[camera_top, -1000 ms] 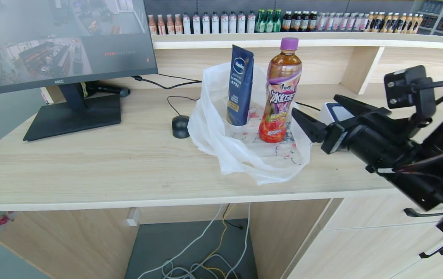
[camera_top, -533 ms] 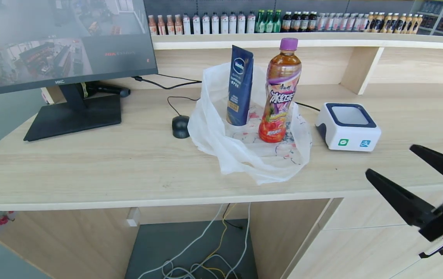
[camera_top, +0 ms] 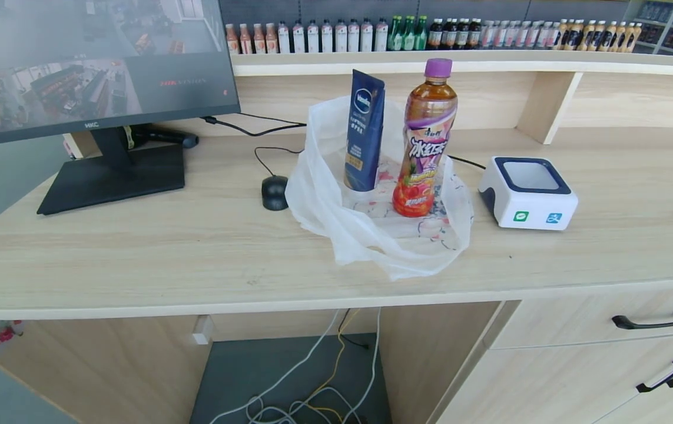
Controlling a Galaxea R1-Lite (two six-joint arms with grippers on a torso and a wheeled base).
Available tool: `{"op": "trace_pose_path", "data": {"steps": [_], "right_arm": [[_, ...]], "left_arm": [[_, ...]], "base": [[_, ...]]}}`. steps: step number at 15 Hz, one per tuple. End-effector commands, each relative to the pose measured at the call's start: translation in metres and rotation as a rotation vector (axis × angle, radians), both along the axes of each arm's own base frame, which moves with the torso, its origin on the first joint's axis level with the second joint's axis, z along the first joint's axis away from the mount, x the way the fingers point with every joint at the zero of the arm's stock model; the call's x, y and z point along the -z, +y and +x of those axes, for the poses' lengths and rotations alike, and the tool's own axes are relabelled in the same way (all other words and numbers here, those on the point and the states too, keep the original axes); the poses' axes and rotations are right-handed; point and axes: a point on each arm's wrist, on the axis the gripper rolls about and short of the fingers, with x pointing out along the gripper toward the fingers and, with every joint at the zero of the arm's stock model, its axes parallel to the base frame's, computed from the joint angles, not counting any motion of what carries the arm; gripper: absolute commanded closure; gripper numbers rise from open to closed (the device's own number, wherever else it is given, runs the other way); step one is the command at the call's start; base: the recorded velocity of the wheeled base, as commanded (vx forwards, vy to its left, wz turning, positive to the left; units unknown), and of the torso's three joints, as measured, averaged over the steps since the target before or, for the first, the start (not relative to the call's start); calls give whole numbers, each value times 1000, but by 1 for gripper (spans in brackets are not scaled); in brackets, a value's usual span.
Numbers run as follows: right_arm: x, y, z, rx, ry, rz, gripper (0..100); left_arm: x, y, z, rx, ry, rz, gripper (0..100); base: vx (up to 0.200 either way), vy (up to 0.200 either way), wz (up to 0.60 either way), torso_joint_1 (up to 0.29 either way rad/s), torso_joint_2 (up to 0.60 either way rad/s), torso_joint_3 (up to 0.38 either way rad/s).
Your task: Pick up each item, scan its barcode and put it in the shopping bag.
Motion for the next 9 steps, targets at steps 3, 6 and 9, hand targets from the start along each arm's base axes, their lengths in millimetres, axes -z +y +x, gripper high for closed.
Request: {"op": "trace_pose_path", "data": {"steps": [3,6,9], "right_arm": [[21,-17,-31,7,-59,47,0],[20,-14,-28,98,-14,39,0],[20,-12,-29,370,-21,42,0]], "left_arm": [[0,0,0,-1,-2,-1,0],[0,0,0,-1,0,-1,0],[0,0,0,-1,0,-1,0]], "base": [[0,0,0,0,0,0],[0,0,0,0,0,0],[0,0,0,0,0,0]]}}
